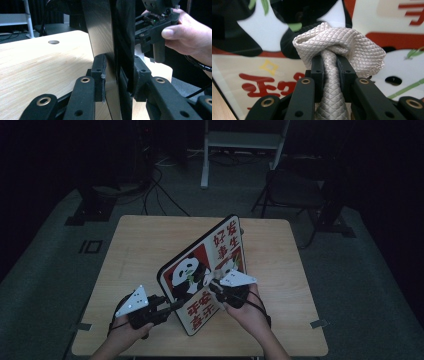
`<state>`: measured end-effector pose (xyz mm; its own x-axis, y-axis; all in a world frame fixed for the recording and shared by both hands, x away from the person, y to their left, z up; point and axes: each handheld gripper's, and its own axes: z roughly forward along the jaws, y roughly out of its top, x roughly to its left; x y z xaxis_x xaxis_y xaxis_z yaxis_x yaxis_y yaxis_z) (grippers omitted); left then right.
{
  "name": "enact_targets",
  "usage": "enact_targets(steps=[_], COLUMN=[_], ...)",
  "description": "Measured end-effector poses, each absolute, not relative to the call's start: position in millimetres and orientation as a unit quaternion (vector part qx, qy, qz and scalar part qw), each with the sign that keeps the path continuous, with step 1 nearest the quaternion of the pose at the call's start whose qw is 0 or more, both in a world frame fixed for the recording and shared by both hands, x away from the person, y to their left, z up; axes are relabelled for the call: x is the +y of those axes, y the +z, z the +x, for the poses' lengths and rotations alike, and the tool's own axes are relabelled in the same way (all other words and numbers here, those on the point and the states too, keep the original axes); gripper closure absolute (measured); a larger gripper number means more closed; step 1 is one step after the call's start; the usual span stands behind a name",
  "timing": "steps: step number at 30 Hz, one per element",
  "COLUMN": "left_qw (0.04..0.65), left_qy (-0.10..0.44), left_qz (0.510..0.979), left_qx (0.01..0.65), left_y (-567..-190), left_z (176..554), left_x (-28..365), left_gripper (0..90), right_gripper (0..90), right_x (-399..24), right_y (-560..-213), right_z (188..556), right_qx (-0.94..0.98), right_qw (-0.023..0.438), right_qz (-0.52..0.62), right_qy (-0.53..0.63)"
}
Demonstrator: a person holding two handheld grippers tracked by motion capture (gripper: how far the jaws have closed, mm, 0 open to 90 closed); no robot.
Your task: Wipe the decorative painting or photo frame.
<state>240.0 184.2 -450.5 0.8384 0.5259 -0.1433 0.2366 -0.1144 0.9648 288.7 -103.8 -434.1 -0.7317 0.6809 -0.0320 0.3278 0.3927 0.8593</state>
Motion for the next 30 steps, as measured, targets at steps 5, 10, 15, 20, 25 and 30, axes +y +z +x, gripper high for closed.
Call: enact_targets(steps=[5, 10, 15, 20, 25, 30], left_qw=[0.613, 0.613, 0.613, 0.613, 0.613, 0.613], left_qy=[0.118, 0.118, 0.116, 0.117, 0.116, 0.116], left_qz=[0.737, 0.737, 0.737, 0.738, 0.737, 0.737], left_qx=[0.259, 0.259, 0.258, 0.258, 0.258, 0.258], left_y=[-450, -450, -450, -450, -450, -450], left_z=[240, 240, 240, 240, 240, 240], left_x=[184, 184, 184, 184, 184, 183], left_gripper=[70.0, 70.1, 69.9, 69.9, 69.9, 69.9], right_gripper=[78.1, 78.1, 78.1, 78.1, 78.1, 78.1], right_x=[-105, -106, -108, -110, -112, -113], right_y=[-441, -444, -452, -460, -468, -473], right_z=[288, 288, 287, 287, 286, 286], right_qx=[0.817, 0.817, 0.822, 0.828, 0.832, 0.836], right_qw=[0.191, 0.189, 0.183, 0.179, 0.173, 0.168], right_qz=[0.313, 0.315, 0.317, 0.319, 0.324, 0.327], right_qy=[0.446, 0.445, 0.437, 0.425, 0.415, 0.408])
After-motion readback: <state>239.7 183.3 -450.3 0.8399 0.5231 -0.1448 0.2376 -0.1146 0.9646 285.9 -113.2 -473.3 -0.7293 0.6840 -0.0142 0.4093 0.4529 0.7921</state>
